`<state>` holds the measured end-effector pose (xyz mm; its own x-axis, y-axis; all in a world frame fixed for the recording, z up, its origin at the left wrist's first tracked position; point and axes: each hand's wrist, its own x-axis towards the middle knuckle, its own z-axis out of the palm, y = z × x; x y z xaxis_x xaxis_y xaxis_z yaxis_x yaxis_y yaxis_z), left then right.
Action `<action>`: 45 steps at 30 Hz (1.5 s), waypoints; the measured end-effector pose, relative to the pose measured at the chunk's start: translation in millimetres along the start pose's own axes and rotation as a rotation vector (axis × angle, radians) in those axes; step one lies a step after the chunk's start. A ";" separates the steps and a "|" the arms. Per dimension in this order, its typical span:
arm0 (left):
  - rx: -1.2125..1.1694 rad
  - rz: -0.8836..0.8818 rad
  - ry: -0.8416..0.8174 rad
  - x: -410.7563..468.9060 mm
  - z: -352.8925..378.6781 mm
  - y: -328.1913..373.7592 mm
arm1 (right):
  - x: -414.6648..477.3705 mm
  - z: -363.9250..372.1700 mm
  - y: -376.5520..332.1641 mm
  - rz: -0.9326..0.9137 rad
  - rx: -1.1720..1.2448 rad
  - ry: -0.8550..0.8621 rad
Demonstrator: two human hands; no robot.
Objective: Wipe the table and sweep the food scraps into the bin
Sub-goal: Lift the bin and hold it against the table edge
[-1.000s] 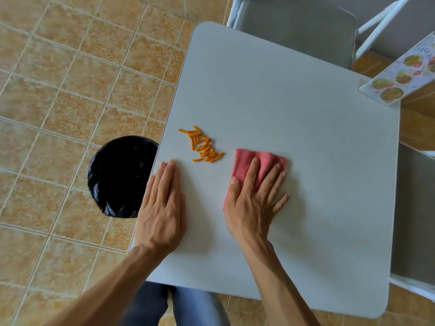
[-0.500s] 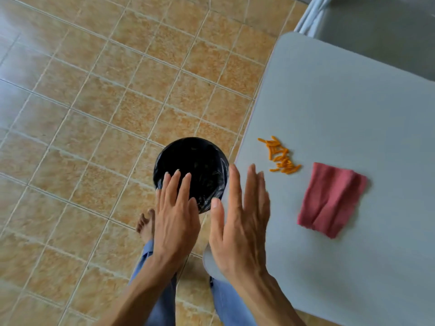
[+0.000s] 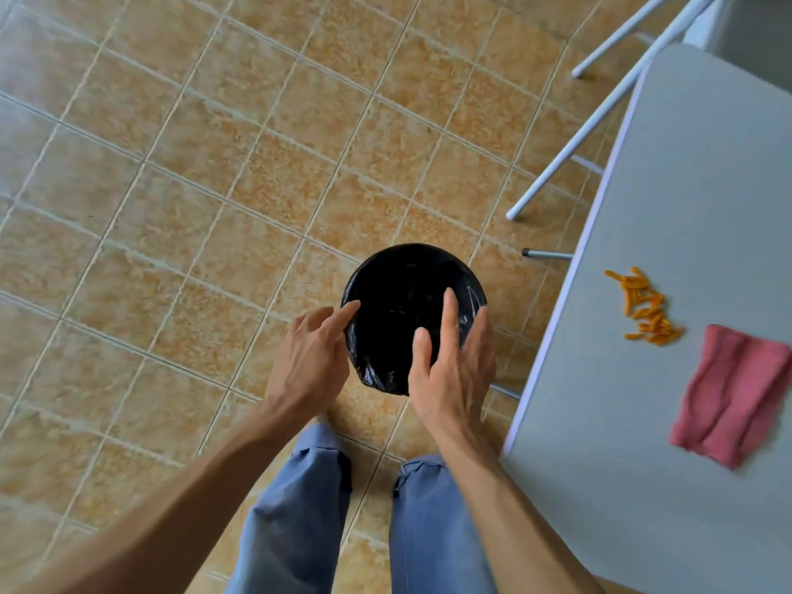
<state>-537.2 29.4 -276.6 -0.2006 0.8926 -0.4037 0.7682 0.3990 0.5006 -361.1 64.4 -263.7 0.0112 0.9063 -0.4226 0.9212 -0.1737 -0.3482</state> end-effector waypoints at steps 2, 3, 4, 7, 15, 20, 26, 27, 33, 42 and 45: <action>0.020 -0.004 -0.077 14.6 8.1 -9.8 | 11.0 12.6 2.0 0.124 0.031 -0.028; 0.014 -0.031 -0.123 21.5 13.5 -12.6 | 16.5 19.4 4.0 0.198 0.057 -0.057; -0.004 -0.063 -0.174 28.4 19.3 -13.6 | 21.9 25.9 6.9 0.263 0.069 -0.080; -0.026 -0.099 -0.273 48.0 36.0 -15.4 | 37.9 45.3 21.7 0.394 0.070 -0.069; -0.093 -0.077 -0.277 92.8 82.2 -44.0 | 67.0 79.3 52.6 0.579 0.289 0.063; -0.080 -0.014 -0.247 104.3 88.8 -57.0 | 74.8 94.5 53.1 0.405 0.222 0.203; -0.014 -0.037 -0.218 115.3 68.0 -63.0 | 89.8 93.7 45.0 0.425 0.233 0.108; -0.010 -0.065 -0.205 116.5 63.6 -60.8 | 90.7 91.1 41.6 0.407 0.229 0.096; -0.031 -0.140 -0.163 101.4 24.5 -43.4 | 84.5 52.0 17.0 0.314 0.211 0.064; -0.152 -0.194 0.007 58.0 -44.1 23.7 | 68.5 -79.1 -15.6 0.055 0.057 -0.112; -0.157 -0.186 0.055 51.4 -40.5 41.3 | 51.5 -134.6 -16.2 -0.169 0.036 -0.022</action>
<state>-540.5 100.2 -245.7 -0.3658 0.8094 -0.4594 0.6122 0.5811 0.5362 -323.1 165.7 -167.1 -0.1515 0.9150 -0.3739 0.8946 -0.0339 -0.4456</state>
